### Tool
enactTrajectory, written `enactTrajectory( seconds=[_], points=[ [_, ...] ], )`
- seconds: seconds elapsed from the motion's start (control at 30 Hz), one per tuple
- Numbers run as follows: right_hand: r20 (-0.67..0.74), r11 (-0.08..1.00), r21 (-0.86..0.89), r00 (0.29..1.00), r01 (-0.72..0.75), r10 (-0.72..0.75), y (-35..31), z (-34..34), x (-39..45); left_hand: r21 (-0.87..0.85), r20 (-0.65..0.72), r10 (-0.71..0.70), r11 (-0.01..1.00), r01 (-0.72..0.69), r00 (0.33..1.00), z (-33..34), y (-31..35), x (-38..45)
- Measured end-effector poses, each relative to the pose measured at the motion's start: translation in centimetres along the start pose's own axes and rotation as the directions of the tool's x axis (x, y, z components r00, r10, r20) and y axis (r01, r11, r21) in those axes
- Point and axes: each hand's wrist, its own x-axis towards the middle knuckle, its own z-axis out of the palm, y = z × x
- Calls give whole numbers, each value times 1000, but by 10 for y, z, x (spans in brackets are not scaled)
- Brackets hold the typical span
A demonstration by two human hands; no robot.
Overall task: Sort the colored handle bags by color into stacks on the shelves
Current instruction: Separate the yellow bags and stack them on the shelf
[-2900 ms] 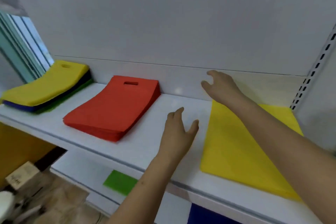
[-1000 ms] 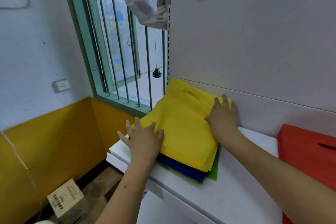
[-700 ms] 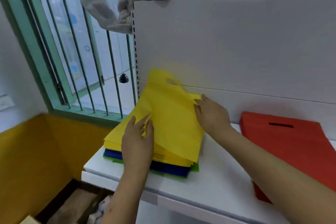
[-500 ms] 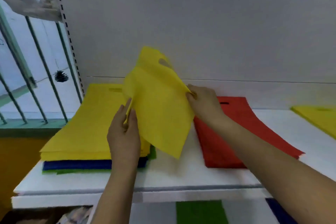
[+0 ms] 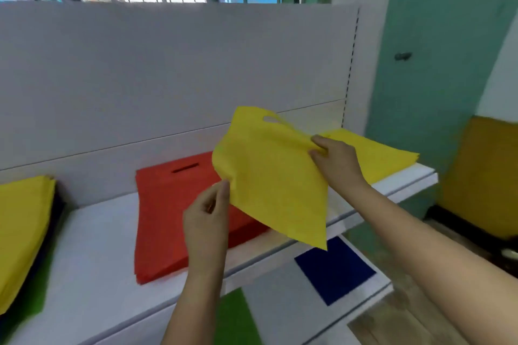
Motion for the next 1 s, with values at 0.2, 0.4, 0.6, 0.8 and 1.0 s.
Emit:
enactTrajectory(
  seconds=[0.2, 0.4, 0.6, 0.8, 1.0],
  points=[
    [-105, 994, 73, 991, -76, 84, 113, -66, 38, 46, 61, -82, 996, 79, 995, 138, -21, 2],
    [-63, 965, 131, 970, -226, 235, 196, -86, 87, 121, 46, -91, 989, 85, 995, 221, -35, 13],
    [47, 974, -13, 972, -228, 228, 245, -68, 161, 149, 209, -356, 932, 331, 911, 258, -47, 55],
    [290, 965, -74, 920, -252, 263, 274, -42, 240, 618, 374, -498, 763, 190, 782, 279, -58, 107],
    [370, 973, -154, 903, -173, 220, 298, -6, 283, 580, 359, -541, 768, 273, 760, 309, -68, 124]
  ],
)
